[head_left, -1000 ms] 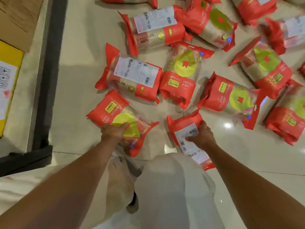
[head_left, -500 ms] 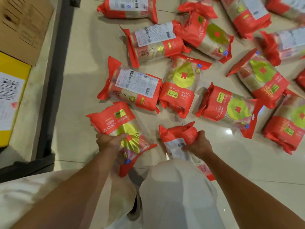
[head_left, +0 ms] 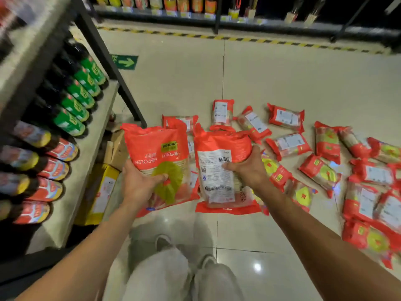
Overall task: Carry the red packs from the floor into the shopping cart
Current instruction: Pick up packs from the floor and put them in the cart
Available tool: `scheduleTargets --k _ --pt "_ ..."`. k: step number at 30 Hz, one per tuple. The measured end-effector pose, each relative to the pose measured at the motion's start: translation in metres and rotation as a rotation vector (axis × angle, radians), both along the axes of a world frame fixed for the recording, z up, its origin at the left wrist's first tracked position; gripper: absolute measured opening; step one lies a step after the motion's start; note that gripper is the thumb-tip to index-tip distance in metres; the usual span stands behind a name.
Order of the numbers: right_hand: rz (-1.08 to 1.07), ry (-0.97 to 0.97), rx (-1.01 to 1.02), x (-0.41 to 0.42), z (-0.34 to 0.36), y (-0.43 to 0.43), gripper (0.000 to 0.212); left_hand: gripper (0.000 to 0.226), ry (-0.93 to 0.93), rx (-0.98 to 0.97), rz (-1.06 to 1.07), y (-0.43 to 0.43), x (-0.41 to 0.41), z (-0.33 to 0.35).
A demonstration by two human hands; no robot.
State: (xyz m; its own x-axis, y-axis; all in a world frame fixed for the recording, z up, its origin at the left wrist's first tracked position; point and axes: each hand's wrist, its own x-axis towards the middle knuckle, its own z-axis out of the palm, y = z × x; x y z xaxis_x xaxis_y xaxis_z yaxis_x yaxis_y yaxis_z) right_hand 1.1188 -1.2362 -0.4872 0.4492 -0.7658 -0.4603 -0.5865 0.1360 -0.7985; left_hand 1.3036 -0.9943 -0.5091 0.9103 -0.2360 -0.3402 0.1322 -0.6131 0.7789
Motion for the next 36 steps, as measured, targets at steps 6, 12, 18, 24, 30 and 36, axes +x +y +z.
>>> scheduleTargets --k 6,12,18,24,30,36 --pt "0.002 -0.231 -0.187 0.017 0.247 -0.004 0.078 0.087 -0.224 -0.159 0.007 -0.009 0.015 0.258" --pt "-0.02 -0.486 -0.334 0.016 0.413 0.033 0.071 0.086 -0.443 -0.364 -0.029 0.022 -0.007 0.43" --pt "0.079 -0.645 -0.366 0.025 0.491 0.088 0.072 0.094 -0.501 -0.41 0.084 0.098 -0.026 0.506" --pt "0.269 -0.747 -0.312 0.058 0.528 0.172 0.074 0.087 -0.579 -0.395 0.261 0.206 -0.049 0.541" --pt "0.498 -0.819 -0.256 0.088 0.555 0.285 0.066 0.1 -0.679 -0.319 0.51 0.327 -0.079 0.566" --pt "0.694 -0.882 -0.197 0.101 0.579 0.412 0.074 0.101 -0.741 -0.264 0.697 0.453 -0.121 0.588"
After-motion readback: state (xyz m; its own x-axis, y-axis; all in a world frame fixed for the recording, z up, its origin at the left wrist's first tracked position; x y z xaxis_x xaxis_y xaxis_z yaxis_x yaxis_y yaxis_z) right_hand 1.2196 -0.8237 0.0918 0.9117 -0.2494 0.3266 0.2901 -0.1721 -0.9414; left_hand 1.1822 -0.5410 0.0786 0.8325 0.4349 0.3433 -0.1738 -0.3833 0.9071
